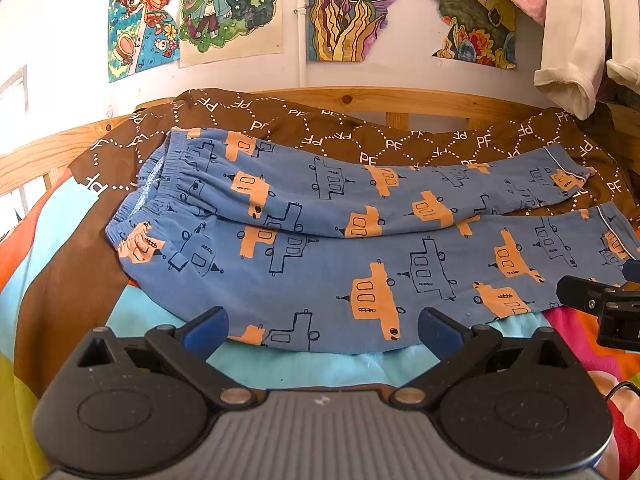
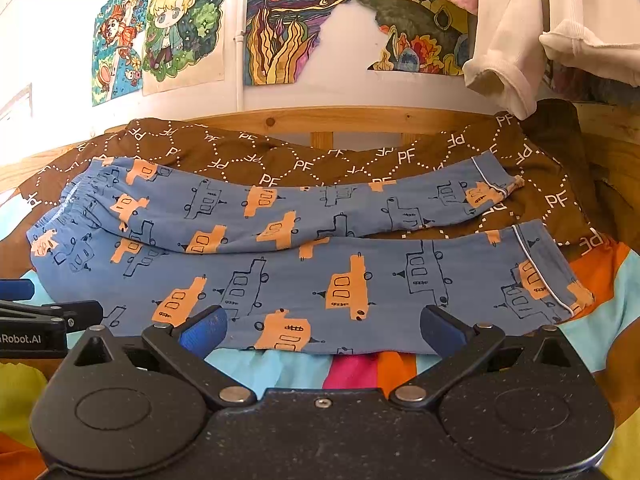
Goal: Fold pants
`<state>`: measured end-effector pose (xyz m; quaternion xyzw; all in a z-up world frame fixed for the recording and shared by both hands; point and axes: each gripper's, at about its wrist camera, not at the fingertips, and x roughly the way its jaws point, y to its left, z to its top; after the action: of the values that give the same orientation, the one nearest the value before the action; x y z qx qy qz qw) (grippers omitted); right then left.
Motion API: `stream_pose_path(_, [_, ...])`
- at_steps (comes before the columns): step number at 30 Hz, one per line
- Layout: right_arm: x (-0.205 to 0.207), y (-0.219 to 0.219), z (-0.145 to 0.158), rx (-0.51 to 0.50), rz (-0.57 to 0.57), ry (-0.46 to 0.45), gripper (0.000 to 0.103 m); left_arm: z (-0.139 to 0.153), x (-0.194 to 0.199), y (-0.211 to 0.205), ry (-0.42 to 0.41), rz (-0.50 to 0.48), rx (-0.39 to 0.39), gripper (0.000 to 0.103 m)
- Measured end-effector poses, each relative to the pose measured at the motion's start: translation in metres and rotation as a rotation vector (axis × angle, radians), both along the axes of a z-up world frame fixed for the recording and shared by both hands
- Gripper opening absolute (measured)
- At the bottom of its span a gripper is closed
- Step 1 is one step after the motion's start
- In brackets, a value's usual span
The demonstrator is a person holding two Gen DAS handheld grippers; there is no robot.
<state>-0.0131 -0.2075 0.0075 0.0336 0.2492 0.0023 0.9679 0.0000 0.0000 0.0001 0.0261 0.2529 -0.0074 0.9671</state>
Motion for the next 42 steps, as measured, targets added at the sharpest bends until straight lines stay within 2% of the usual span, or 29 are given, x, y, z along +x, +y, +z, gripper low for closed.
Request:
stream_pose_path(33, [0.0009,0.0006,-0.0016,0.001,0.000,0.006,0.102,-0.0045,-0.0003,-0.0009,0.004,0.002,-0.001,0.103])
stream_pose_path(40, [0.0034,0.0011,0.0057,0.001,0.001,0.008,0.102,-0.0042,0.0008,-0.0007,0.014,-0.002,0.000,0.103])
stream_pose_path(42, [0.0026,0.0002,-0.0025,0.000,0.003,0.010,0.102,-0.0044,0.0010,-0.0009,0.018,-0.003,0.002,0.103])
